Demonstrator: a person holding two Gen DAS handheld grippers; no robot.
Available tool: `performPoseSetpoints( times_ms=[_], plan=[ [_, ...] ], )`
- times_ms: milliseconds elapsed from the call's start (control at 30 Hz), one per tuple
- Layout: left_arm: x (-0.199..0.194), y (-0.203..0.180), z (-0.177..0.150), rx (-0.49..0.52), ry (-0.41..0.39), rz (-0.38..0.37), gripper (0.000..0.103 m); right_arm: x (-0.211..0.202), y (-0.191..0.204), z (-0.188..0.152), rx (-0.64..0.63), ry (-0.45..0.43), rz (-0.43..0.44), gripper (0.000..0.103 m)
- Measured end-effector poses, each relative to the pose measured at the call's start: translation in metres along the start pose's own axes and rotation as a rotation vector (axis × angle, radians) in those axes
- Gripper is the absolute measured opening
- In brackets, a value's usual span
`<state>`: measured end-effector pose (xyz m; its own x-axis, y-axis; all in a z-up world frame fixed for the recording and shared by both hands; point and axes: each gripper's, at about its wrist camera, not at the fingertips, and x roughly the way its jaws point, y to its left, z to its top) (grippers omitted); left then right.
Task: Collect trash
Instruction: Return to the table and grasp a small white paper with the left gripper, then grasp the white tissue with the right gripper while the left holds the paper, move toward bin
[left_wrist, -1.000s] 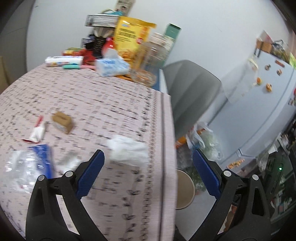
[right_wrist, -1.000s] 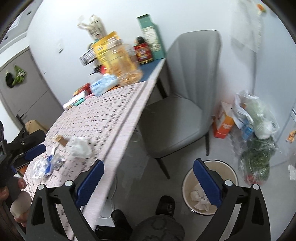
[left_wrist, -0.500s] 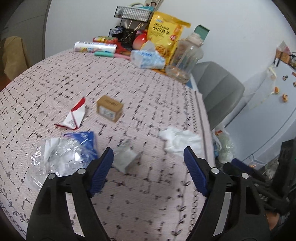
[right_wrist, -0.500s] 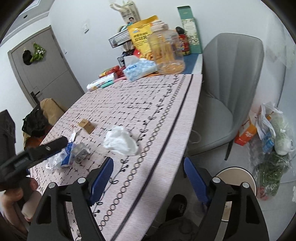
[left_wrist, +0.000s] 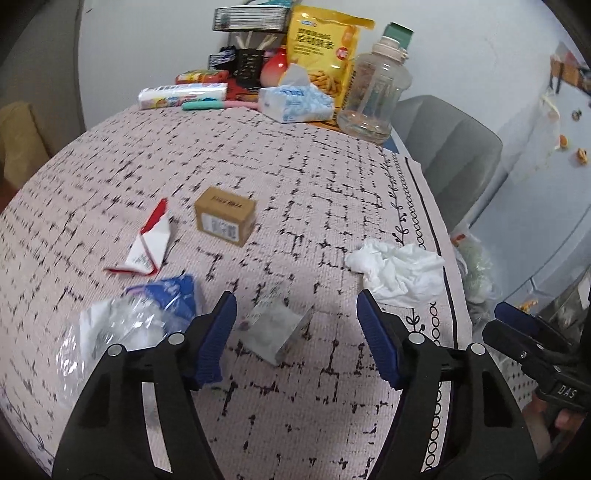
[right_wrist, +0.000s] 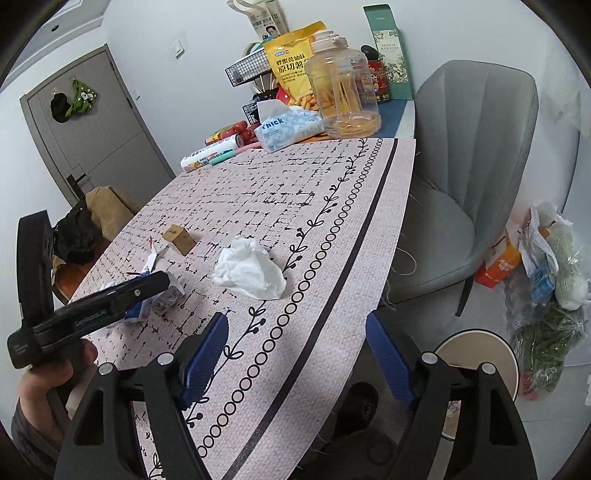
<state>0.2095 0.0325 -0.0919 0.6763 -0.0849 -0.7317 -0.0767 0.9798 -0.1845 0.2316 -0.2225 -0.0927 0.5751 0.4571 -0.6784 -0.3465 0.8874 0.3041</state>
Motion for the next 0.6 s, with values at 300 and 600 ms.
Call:
performPoseSetpoints(
  times_ms=[300,600],
  plan=[
    [0.024,-0.004,-0.005,0.073,0.074,0.065,0.052,0.000,-0.004,0.001,0.000,0.006,-0.001,0.076],
    [0.014,0.006,-0.004,0.032,0.083,0.063,0.030,0.020,0.019,0.013,-0.054,0.028,0.034,0.072]
  ],
)
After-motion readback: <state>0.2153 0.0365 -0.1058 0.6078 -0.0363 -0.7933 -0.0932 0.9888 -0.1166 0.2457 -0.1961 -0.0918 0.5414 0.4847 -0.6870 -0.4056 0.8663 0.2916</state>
